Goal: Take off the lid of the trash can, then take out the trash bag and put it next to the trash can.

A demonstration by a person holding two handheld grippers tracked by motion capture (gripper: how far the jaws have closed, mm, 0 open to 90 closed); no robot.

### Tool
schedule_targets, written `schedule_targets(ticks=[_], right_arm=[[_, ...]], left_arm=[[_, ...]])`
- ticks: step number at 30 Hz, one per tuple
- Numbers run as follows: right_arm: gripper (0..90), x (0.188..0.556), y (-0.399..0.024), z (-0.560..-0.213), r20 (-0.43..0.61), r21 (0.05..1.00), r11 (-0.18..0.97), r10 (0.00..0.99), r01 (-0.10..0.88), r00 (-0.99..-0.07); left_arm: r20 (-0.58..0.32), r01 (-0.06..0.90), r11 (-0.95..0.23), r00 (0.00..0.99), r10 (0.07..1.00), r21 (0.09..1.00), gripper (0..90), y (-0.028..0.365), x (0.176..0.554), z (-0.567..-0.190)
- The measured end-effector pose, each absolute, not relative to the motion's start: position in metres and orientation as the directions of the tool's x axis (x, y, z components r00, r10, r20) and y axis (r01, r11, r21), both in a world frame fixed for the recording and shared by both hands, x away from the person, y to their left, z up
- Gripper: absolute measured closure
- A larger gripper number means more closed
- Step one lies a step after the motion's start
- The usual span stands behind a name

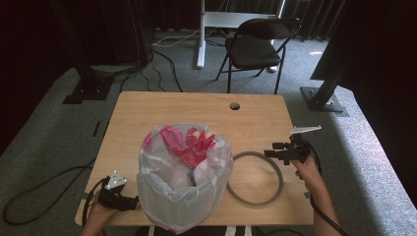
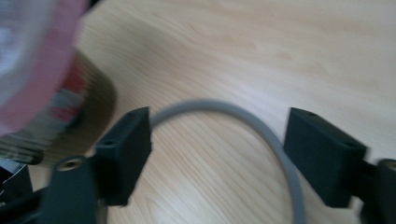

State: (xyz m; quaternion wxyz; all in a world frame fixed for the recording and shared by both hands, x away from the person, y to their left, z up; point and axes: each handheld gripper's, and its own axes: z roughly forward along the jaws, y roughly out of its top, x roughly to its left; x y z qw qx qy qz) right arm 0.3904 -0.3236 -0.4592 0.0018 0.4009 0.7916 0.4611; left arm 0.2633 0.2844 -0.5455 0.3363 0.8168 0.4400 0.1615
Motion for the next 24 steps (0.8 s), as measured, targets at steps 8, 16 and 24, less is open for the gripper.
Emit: schedule_targets(ticks=[8, 16, 24], right_arm=[[14.1, 0.378, -0.309, -0.425, 0.311, 0.836, 0.2, 0.595, 0.511, -0.741], [11.6, 0.37, -0.3, -0.393, 0.294, 0.872, 0.167, 0.575, 0.461, -0.764], [10.7, 0.368, -0.281, -0.369, 0.268, 0.883, 0.191, 0.543, 0.428, -0.796]], left_arm=[[-0.064, 0.623, -0.361, 0.553, 0.831, 0.694, 0.0, 0.295, 0.258, -0.542], [-0.09, 0.587, -0.292, 0.534, 0.841, 0.755, 0.0, 0.307, 0.246, -0.519], [-0.058, 0.534, -0.246, 0.489, 0.871, 0.809, 0.0, 0.311, 0.226, -0.487]])
